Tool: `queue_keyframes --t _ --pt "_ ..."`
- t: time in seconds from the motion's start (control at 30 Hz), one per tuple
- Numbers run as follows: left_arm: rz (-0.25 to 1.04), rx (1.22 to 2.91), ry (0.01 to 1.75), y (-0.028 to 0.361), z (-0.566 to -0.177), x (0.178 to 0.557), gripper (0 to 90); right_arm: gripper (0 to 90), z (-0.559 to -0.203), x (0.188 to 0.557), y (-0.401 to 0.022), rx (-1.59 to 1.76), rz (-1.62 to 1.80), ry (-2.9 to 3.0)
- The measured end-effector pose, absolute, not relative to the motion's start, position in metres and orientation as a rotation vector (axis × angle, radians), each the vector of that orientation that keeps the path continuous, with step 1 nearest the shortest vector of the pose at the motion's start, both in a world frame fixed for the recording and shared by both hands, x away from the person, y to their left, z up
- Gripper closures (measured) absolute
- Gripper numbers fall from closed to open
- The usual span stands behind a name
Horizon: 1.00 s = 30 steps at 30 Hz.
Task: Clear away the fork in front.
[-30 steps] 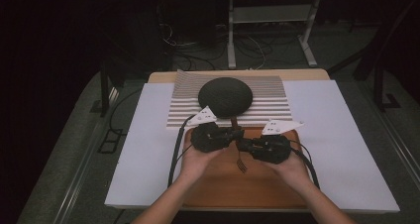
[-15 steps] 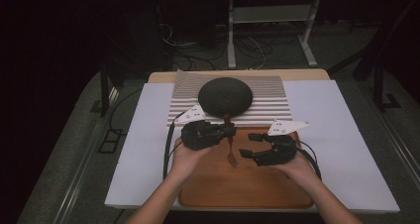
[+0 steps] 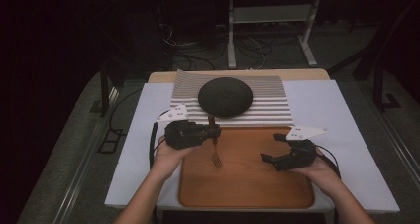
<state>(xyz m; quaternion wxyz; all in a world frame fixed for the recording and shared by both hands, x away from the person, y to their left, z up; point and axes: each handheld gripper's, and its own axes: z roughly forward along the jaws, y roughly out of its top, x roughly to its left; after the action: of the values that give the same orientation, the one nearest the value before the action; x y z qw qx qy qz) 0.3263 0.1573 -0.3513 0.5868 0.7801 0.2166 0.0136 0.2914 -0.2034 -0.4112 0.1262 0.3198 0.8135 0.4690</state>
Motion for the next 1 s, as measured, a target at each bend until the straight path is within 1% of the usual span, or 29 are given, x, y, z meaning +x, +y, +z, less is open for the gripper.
queue_keyframes --t 0.37,0.53,0.63,0.83,1.0 --pt "0.001 1.835 0.482 0.185 -0.345 0.318 77.4 11.6 -0.426 0.276 -0.245 1.024 1.34 2.314" --pt "-0.011 1.835 0.493 0.196 -0.345 0.311 77.4 8.9 -0.431 0.268 -0.257 1.026 1.305 2.305" --pt "-0.023 1.845 0.495 0.201 -0.345 0.306 77.3 7.8 -0.434 0.268 -0.261 1.026 1.28 2.308" --pt "-0.091 1.859 0.506 0.209 -0.352 0.295 77.3 7.8 -0.435 0.27 -0.262 1.036 1.288 2.296" --pt "-0.113 1.879 0.516 0.21 -0.36 0.296 77.3 7.9 -0.435 0.27 -0.261 1.029 1.289 2.298"
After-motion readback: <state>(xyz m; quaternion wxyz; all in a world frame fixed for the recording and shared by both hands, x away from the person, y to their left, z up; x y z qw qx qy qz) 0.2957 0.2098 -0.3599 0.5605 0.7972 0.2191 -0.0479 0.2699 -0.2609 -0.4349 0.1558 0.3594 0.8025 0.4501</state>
